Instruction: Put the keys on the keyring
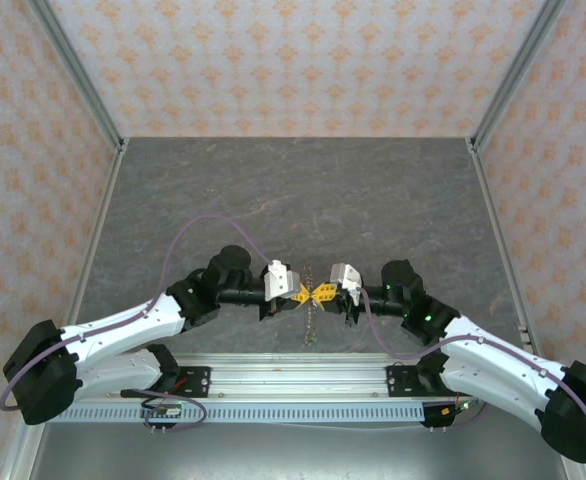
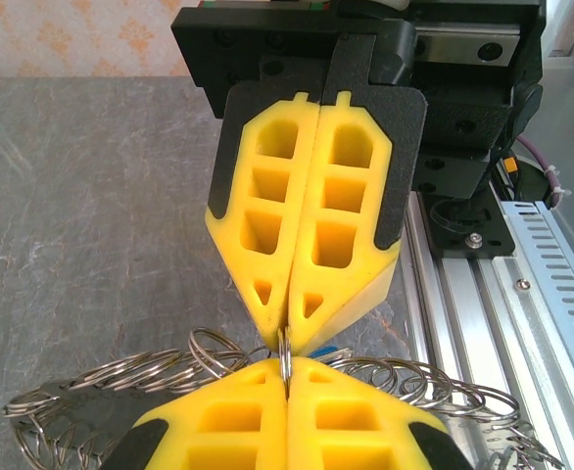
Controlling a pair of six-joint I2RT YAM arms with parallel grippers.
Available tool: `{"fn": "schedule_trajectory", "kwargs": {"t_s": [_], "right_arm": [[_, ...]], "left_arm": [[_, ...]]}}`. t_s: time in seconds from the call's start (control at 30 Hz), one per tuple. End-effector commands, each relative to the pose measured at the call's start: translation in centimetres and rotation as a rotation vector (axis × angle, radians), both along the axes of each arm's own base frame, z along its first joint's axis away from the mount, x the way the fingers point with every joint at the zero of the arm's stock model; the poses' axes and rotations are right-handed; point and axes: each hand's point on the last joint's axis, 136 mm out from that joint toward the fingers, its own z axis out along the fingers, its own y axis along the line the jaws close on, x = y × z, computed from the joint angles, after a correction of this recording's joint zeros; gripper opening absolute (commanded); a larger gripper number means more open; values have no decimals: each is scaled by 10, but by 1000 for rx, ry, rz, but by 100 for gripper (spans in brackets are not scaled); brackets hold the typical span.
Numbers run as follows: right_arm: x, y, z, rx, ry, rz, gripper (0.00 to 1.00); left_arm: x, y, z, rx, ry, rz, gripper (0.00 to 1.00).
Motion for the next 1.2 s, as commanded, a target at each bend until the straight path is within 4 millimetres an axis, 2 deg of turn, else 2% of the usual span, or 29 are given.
{"fn": "schedule_trajectory", "kwargs": {"t_s": [0.0,0.2,0.4,0.93,1.17], "right_arm": [[4,-2,1,-4,-23,-22,4],[4,-3,0,-16,-38,-16,8],[0,1,10,17,-49,18,10],[6,4,15,39,-62,-2,15],[8,6,5,10,-34,0,15]], "left_arm": [[-5,-2,6,-15,5,-31,0],[-6,-2,6,-18,4,-32,0],[-8,-3,6,-22,10,-44,0],[-13,-5,8,-39,21,-68,0],[-12,-5,10,-48,11,-63,0]]}}
